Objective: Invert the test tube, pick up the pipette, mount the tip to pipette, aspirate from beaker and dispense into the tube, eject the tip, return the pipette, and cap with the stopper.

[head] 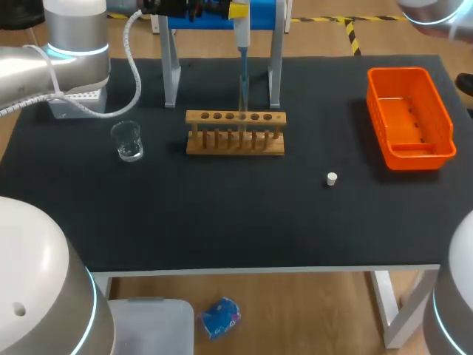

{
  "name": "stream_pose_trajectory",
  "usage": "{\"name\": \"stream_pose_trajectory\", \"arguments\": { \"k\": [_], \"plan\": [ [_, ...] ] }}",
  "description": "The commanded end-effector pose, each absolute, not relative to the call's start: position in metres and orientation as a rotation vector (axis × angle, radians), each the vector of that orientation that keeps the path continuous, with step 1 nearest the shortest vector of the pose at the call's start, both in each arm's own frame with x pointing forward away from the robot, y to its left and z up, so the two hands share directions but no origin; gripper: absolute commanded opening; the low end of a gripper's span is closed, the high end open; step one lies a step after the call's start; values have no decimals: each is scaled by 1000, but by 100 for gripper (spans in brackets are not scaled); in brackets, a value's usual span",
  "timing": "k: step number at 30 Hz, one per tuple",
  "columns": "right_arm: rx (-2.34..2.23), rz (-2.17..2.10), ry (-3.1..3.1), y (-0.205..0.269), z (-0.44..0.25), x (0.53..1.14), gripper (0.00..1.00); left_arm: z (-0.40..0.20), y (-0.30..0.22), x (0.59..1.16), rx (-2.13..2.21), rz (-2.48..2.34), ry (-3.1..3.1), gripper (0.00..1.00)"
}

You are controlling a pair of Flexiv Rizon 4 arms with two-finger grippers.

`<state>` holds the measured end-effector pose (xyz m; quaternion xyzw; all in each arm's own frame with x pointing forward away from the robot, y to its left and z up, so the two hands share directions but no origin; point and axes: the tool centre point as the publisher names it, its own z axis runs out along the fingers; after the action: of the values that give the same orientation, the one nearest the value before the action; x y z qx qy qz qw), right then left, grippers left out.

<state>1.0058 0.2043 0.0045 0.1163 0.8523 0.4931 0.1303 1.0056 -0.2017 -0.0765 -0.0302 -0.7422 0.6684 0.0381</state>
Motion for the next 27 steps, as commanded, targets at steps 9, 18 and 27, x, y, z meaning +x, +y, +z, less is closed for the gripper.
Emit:
{"name": "stream_pose_trajectory", "arguments": {
  "k": [9, 18, 27],
  "plan": [
    [336, 1424, 2499, 216, 2, 1006, 0, -76, -202, 1005, -91, 2052, -2278, 0],
    [350, 1410, 2505, 216, -1, 1009, 0, -76, -202, 1005, -91, 2052, -2278, 0],
    [352, 1400, 2515, 215, -5, 1010, 0, -76, -202, 1005, -91, 2052, -2278, 0]
  ]
}}
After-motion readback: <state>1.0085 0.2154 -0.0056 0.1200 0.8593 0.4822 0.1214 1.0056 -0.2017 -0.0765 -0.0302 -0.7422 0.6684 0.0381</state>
